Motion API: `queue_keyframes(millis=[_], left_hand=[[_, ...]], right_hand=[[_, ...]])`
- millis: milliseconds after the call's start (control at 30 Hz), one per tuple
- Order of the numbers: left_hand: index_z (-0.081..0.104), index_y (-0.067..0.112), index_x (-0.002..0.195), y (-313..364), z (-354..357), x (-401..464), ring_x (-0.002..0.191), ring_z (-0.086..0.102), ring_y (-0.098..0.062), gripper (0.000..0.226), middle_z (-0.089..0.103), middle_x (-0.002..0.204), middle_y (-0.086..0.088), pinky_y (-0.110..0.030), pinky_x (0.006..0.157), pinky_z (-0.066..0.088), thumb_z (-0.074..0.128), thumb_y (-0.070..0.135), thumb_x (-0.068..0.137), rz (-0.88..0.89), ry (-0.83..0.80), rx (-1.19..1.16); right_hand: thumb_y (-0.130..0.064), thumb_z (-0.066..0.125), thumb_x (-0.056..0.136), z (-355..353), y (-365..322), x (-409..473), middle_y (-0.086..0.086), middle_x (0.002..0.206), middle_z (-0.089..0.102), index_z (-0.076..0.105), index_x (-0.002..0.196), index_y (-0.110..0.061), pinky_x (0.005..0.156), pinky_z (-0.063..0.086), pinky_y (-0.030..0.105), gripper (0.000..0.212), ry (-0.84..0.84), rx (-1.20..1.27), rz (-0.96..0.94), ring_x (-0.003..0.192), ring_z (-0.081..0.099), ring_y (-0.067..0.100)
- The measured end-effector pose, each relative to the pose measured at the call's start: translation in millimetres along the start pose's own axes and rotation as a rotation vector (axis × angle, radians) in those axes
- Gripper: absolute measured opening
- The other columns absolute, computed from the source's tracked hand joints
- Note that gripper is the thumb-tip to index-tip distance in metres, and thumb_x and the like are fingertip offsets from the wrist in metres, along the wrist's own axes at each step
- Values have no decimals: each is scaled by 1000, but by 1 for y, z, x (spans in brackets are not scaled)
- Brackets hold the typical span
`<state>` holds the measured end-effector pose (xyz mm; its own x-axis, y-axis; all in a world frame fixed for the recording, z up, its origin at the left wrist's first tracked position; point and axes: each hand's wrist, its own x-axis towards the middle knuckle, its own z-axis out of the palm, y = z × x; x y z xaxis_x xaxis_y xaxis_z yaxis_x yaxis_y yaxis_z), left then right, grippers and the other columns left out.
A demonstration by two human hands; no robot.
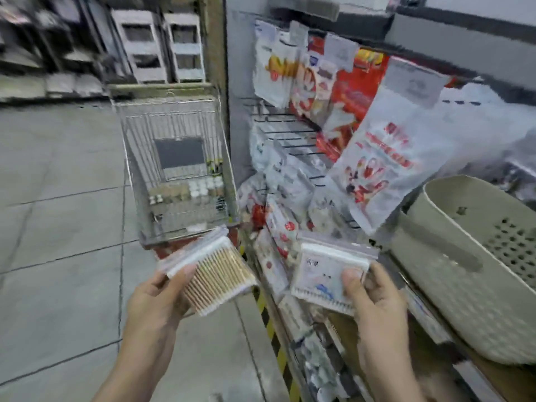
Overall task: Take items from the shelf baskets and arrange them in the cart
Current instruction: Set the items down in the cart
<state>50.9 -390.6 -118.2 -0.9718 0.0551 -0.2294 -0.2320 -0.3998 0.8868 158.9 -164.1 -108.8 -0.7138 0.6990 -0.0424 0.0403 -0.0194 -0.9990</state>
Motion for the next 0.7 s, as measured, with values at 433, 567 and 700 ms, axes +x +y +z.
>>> queue_keyframes(millis=[433, 567, 700], left_hand=[[66, 7, 105, 43, -122, 98, 77, 69, -8, 19, 73, 95, -2, -24, 65, 58, 52, 6, 92, 5, 228, 14], [60, 0, 119, 35, -123, 130, 81, 67, -12, 28, 70, 103, -8, -23, 66, 57, 50, 4, 93, -44, 261, 10], [58, -2, 121, 26, -115, 168, 83, 68, -13, 29, 71, 100, -8, -22, 65, 58, 50, 1, 93, -92, 296, -3]], right_hand=[[-7, 61, 88, 147, 40, 44, 5, 93, 75, 67, 103, -20, 54, 55, 22, 21, -149, 165, 200, 78, 72, 15], [-8, 63, 88, 160, 53, 75, 3, 94, 75, 71, 93, -32, 55, 57, 25, 25, -114, 134, 245, 81, 73, 18], [-4, 67, 82, 184, 68, 119, 5, 95, 75, 71, 94, -32, 56, 58, 27, 31, -149, 98, 311, 83, 73, 23]])
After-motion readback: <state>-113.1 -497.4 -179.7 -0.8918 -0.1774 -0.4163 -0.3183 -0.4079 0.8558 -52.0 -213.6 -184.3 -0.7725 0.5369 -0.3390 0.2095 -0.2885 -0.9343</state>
